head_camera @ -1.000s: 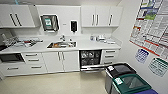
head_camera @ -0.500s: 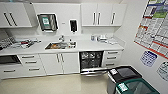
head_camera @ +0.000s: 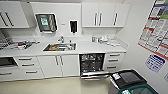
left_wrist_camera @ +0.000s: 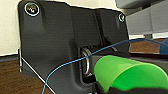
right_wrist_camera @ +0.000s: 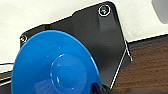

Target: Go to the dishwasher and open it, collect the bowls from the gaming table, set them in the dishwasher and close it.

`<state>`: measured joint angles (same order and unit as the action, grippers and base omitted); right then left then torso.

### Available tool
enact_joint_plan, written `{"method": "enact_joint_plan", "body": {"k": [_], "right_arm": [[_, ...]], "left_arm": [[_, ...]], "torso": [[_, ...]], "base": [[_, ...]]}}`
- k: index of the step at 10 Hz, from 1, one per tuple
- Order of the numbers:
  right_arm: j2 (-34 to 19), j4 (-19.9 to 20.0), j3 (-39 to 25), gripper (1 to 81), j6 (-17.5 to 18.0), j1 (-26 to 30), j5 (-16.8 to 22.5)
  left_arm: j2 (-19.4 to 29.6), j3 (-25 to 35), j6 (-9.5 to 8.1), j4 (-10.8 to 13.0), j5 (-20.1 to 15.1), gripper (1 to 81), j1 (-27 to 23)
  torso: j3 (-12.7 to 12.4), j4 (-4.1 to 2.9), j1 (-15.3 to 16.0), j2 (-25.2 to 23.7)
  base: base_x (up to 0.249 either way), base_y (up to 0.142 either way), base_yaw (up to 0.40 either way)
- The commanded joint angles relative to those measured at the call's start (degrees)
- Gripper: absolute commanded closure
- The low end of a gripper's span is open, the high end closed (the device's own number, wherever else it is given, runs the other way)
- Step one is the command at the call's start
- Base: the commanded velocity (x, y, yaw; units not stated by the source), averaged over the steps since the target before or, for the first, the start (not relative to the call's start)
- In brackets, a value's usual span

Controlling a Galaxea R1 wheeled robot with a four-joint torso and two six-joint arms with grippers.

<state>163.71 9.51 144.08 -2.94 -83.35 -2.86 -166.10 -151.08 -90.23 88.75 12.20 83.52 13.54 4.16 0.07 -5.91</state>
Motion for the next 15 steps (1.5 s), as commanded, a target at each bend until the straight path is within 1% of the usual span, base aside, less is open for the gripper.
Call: {"method": "enact_joint_plan", "body": {"k": [1,6,15], "right_arm": [[-0.55,-0.28,-0.65,81.1,0.04,2.17,3.74],[-0.55,-0.37,-0.65,81.1,0.04,2.17,3.74],[-0.46,-0.63,-0.83,81.1,0.04,2.17,3.74]], "left_arm": [[0.67,0.08,-0.03,0.02,-1.57,81.1,-1.73],[0.76,0.08,-0.03,0.02,-1.57,81.1,-1.81],[0.85,0.08,-0.03,0.02,-1.57,81.1,-1.73]], "torso": [[0.00,0.00,0.00,0.00],[0.00,0.00,0.00,0.00],[-0.02,0.00,-0.07,0.00]], "base": [[0.192,0.065,0.000],[0.192,0.073,0.000],[0.192,0.000,0.000]]}}
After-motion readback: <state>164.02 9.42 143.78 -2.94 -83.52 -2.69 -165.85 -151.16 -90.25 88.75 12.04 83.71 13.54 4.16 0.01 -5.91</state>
